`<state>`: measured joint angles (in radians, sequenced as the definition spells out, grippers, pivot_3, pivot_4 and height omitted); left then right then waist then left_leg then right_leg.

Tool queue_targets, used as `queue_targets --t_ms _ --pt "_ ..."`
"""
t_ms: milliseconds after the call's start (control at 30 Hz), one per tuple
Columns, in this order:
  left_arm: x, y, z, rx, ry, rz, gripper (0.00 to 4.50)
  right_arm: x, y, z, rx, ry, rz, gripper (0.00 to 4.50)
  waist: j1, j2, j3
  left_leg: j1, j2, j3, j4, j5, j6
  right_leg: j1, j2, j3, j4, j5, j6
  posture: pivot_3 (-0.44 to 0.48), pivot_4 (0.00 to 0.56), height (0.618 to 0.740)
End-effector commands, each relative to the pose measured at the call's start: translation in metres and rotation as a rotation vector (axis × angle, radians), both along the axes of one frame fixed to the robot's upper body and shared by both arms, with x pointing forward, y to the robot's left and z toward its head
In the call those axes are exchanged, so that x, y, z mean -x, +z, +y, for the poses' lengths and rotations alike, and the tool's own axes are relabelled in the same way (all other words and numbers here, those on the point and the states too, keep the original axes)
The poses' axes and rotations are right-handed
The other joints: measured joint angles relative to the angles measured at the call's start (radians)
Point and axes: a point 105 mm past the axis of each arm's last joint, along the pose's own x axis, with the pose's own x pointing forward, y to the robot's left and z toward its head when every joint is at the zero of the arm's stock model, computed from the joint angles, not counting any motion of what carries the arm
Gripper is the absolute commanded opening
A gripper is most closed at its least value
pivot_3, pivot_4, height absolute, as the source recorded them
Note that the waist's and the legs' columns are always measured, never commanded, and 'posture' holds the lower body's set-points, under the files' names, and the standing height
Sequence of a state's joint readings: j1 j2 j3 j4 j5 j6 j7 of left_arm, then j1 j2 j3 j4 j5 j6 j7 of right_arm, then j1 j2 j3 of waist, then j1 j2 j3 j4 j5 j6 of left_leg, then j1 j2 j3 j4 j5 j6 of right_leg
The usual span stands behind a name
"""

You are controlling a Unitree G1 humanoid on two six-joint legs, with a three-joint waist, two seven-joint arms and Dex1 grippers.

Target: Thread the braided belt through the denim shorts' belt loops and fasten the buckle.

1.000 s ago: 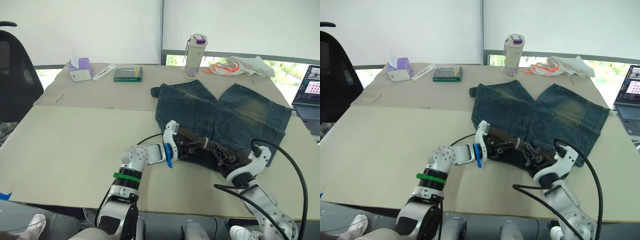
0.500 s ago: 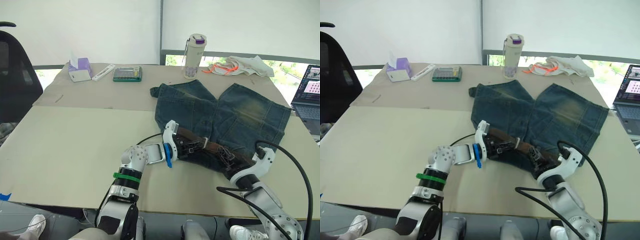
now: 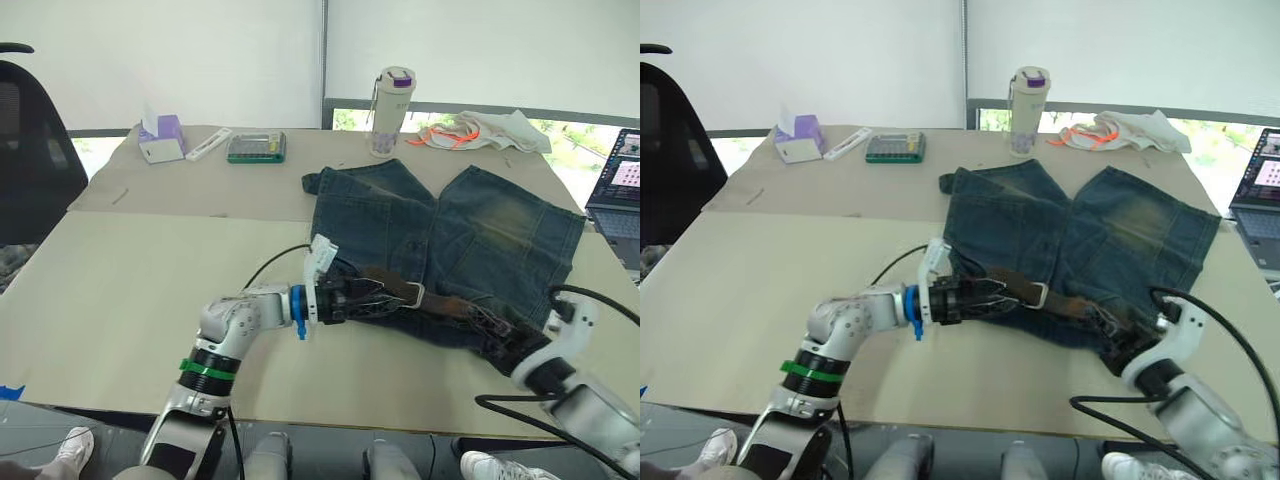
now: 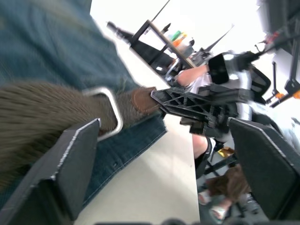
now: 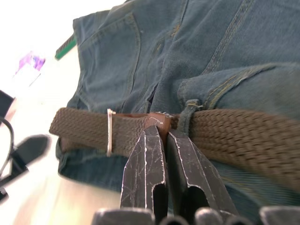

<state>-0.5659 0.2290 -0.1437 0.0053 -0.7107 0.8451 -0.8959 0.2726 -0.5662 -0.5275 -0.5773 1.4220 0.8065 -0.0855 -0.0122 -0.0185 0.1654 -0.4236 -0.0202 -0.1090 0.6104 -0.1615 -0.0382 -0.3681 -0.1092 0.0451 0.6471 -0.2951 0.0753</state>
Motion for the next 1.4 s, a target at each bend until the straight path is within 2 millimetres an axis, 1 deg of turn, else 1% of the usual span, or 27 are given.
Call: queue_targets --t_ms 33,100,233,300,367,533,600,667,800,900,1000,1067,1133,1233,1267,1367,1400 --pt "-0.001 0.006 0.014 0.016 -0.008 -0.131 4.48 0.014 0.009 -0.016 0.059 0.045 0.012 0.00 0.001 0.000 0.000 0.000 0.000 0.000 0.000 0.000 0.000 0.000 0.000 0.000 0.000 0.000 0.000 0.000 0.150 0.740" --pt "-0.006 0.004 0.022 0.010 0.007 -0.181 4.48 0.019 0.009 -0.028 0.080 0.039 0.037 0.00 0.001 0.000 0.000 0.000 0.000 0.000 0.000 0.000 0.001 0.000 0.000 0.000 -0.001 0.000 0.000 0.000 0.150 0.740" --pt "-0.008 -0.001 0.030 -0.026 0.004 -0.235 4.48 0.025 0.011 -0.057 0.166 -0.012 0.066 0.00 0.000 -0.001 0.000 0.000 0.000 0.000 0.001 0.000 0.001 0.000 0.000 0.000 -0.001 0.000 0.000 0.000 0.150 0.740" --pt "-0.010 -0.004 0.031 -0.042 0.008 -0.262 4.48 0.028 0.019 -0.069 0.200 -0.033 0.058 0.00 0.000 -0.001 0.000 0.000 0.000 0.000 0.001 0.000 0.001 0.000 0.000 0.000 -0.001 0.000 0.000 0.000 0.150 0.740" --pt "-0.011 -0.005 0.031 -0.047 0.006 -0.273 4.48 0.030 0.025 -0.076 0.224 -0.040 0.054 0.00 0.000 -0.001 0.001 0.000 0.000 0.000 0.001 0.000 0.001 0.000 0.000 0.000 -0.001 0.000 0.000 0.000 0.150 0.740" --pt "-0.010 -0.013 0.028 -0.070 -0.005 -0.284 4.48 0.041 0.034 -0.115 0.377 -0.119 0.100 0.00 0.002 -0.001 0.001 -0.001 0.000 0.000 0.001 0.000 0.001 0.000 0.000 0.000 -0.001 0.000 0.000 0.000 0.150 0.740" --pt "-0.010 -0.015 0.029 -0.079 -0.008 -0.287 4.48 0.042 0.042 -0.127 0.426 -0.152 0.078 0.00 0.001 -0.001 0.001 -0.001 0.000 0.000 0.001 -0.001 0.001 0.000 0.000 0.000 -0.001 0.000 0.000 0.000 0.150 0.740" --pt "-0.009 -0.017 0.029 -0.086 -0.014 -0.297 4.48 0.041 0.049 -0.133 0.460 -0.161 0.056 0.00 0.000 -0.001 0.001 -0.001 0.000 0.000 0.001 -0.001 0.001 0.000 0.000 0.000 -0.001 0.000 0.001 0.000 0.150 0.740" --pt "-0.010 -0.016 0.022 -0.070 -0.011 -0.337 4.48 0.043 0.047 -0.141 0.482 -0.162 0.081 0.00 0.000 -0.001 0.001 -0.001 0.000 0.000 0.001 -0.001 0.001 0.000 0.000 0.000 -0.001 0.000 0.001 0.000 0.150 0.740" --pt "-0.012 -0.016 0.008 -0.066 -0.003 -0.382 4.48 0.043 0.040 -0.143 0.497 -0.152 0.113 0.00 0.000 -0.002 0.001 -0.001 0.000 0.001 0.002 -0.001 0.001 0.001 0.000 0.000 -0.001 0.000 0.001 0.000 0.150 0.740" --pt "-0.016 -0.013 -0.005 -0.055 0.019 -0.421 4.48 0.041 0.038 -0.158 0.524 -0.236 0.131 0.00 0.002 -0.002 0.001 -0.001 0.000 0.001 0.002 -0.001 0.001 0.001 0.000 0.000 -0.001 0.000 0.001 0.000 0.150 0.740" --pt "-0.018 -0.016 -0.017 -0.096 0.017 -0.488 4.48 0.039 0.035 -0.151 0.513 -0.200 0.131 0.00 0.002 -0.002 0.001 -0.001 -0.001 0.001 0.002 -0.001 0.001 0.001 -0.001 0.000 -0.001 0.000 0.001 0.000 0.150 0.740" --pt "-0.017 -0.024 -0.025 -0.162 -0.020 -0.566 4.48 0.036 0.033 -0.146 0.510 -0.176 0.131 0.00 0.002 -0.002 0.001 -0.001 -0.001 0.001 0.002 -0.001 0.001 0.001 -0.001 0.000 -0.001 0.000 0.001 0.000 0.150 0.740" --pt "-0.020 -0.035 -0.031 -0.248 -0.040 -0.627 4.48 0.034 0.033 -0.144 0.503 -0.173 0.123 0.00 -0.001 -0.002 0.001 -0.001 -0.001 0.001 0.002 -0.001 0.001 0.001 -0.001 0.000 -0.001 0.000 0.001 0.000 0.150 0.740" --pt "-0.022 -0.038 -0.031 -0.274 -0.036 -0.638 3.92 0.034 0.033 -0.143 0.500 -0.172 0.120 0.00 -0.001 -0.002 0.001 -0.001 -0.001 0.001 0.002 -0.001 0.001 0.001 -0.001 0.000 -0.001 0.000 0.001 0.000 0.150 0.740" --pt "-0.019 -0.058 -0.025 -0.372 -0.102 -0.657 3.02 0.033 0.033 -0.138 0.492 -0.163 0.114 0.00 -0.003 -0.002 0.001 0.000 -0.001 0.001 0.002 -0.001 0.001 0.001 0.000 0.000 -0.001 -0.001 0.001 0.000 0.150 0.740" --pt "-0.018 -0.062 -0.023 -0.390 -0.118 -0.656 2.64 0.033 0.032 -0.136 0.490 -0.161 0.113 0.00 -0.005 -0.002 0.001 0.000 -0.001 0.001 0.002 -0.001 0.001 0.001 0.000 0.000 -0.001 -0.001 0.001 0.000 0.150 0.740"
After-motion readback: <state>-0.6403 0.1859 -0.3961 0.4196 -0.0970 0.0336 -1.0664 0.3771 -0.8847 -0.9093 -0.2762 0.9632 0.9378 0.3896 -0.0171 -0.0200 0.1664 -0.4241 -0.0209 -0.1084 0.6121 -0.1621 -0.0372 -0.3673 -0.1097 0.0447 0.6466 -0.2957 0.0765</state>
